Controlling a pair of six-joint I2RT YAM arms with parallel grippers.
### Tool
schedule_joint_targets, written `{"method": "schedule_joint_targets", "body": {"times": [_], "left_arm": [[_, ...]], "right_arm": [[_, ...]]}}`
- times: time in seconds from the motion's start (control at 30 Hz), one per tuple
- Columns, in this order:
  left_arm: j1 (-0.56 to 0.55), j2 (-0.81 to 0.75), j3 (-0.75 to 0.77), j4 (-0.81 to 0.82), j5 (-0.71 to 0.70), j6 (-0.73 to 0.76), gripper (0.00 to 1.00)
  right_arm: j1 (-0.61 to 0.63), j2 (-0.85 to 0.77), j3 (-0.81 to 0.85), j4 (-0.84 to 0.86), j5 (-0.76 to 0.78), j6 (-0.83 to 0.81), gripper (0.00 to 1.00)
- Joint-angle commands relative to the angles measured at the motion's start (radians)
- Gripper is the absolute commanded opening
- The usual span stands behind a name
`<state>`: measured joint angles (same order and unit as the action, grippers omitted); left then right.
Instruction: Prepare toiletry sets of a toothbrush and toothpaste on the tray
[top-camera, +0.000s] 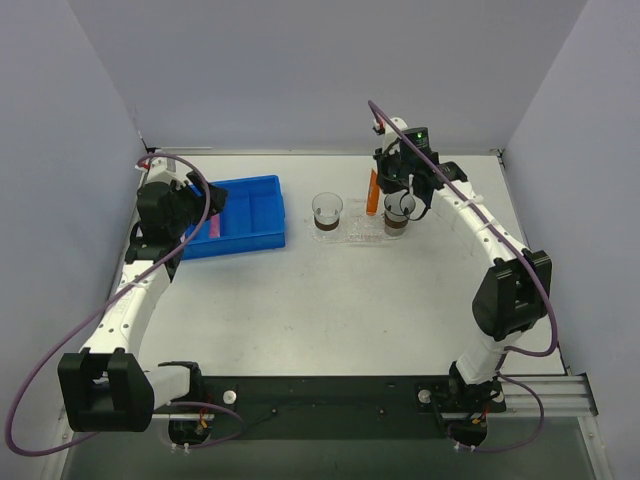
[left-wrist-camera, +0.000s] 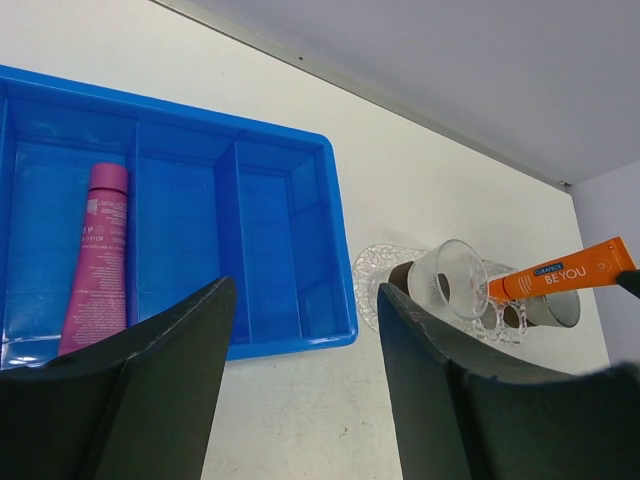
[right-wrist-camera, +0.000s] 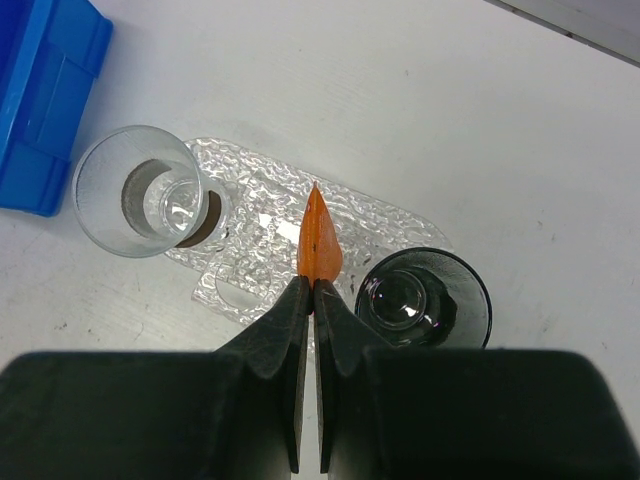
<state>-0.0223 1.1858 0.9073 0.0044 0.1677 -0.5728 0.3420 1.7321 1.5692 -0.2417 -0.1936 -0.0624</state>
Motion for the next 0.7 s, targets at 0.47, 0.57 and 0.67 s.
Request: {"method": "schedule_joint_targets", "body": {"times": [0.47, 0.57, 0.67], "left_arm": [[0.016, -0.006, 0.016, 0.017, 0.047, 0.002, 0.69], [0.044, -0.002, 0.022, 0.014, 0.053, 0.011, 0.69], [0.044, 0.003, 0.022, 0.017, 0.058, 0.011, 0.69]], "right_arm": [[0.006, 0.038, -0.014, 0.088, 0.011, -0.027, 0.0], [0.005, 0.044, -0.014, 0.09, 0.013, -0.028, 0.0], [0.006, 0.05, -0.015, 0.091, 0.016, -0.031, 0.0]]}}
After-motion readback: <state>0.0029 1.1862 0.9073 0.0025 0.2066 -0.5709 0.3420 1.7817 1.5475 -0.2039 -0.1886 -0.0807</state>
